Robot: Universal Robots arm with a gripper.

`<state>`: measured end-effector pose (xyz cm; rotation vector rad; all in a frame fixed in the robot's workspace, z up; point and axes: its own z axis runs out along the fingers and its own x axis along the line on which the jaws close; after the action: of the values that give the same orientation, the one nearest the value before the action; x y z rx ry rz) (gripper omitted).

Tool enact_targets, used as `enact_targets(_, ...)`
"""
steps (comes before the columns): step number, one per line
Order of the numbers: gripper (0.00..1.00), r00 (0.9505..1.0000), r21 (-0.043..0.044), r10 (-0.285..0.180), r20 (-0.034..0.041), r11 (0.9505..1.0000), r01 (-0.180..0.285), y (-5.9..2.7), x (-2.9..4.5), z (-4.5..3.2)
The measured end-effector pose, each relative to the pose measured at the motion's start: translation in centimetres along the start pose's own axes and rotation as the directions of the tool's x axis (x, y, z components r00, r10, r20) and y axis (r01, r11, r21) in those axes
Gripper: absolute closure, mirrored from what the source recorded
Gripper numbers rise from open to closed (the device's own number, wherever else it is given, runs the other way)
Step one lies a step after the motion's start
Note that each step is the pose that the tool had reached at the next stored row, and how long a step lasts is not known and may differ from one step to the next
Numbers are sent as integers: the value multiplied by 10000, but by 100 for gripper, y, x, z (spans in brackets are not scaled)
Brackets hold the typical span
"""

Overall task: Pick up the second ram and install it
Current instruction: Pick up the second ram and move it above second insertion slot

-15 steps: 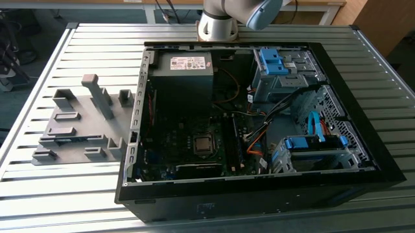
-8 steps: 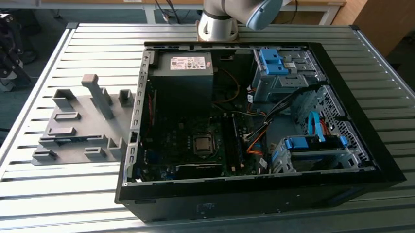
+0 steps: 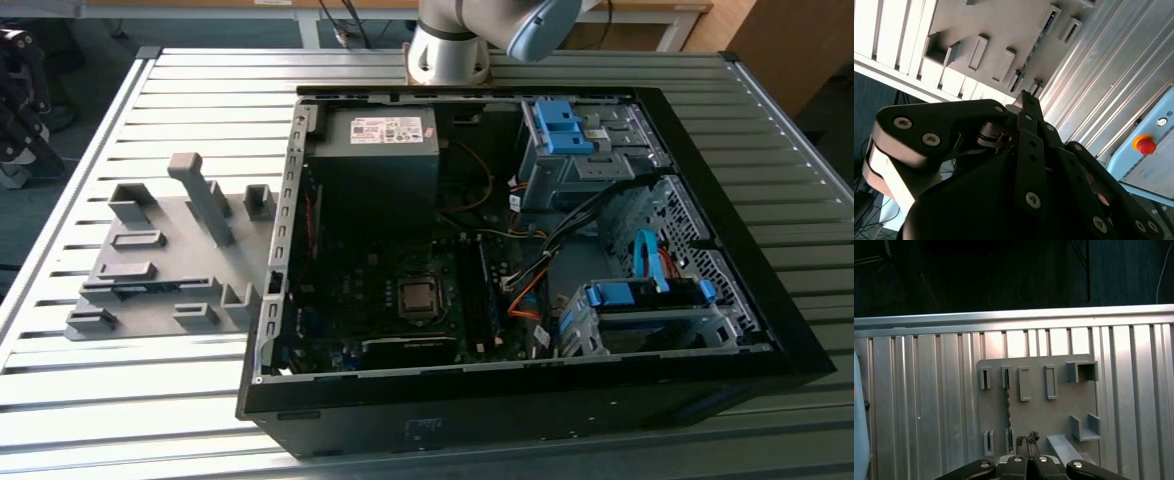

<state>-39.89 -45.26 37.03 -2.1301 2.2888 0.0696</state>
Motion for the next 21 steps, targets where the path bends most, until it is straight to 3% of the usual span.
enact_targets(10,89,10000,0,2,2,10000,-2,0,0,0)
enact_targets(11,83,10000,0,2,1,10000,-2,0,0,0)
enact_targets(16,82,10000,0,4,2,10000,-4,0,0,0)
enact_targets(17,75,10000,0,3,2,10000,-3,0,0,0)
enact_targets(21,75,10000,0,5,3,10000,-5,0,0,0)
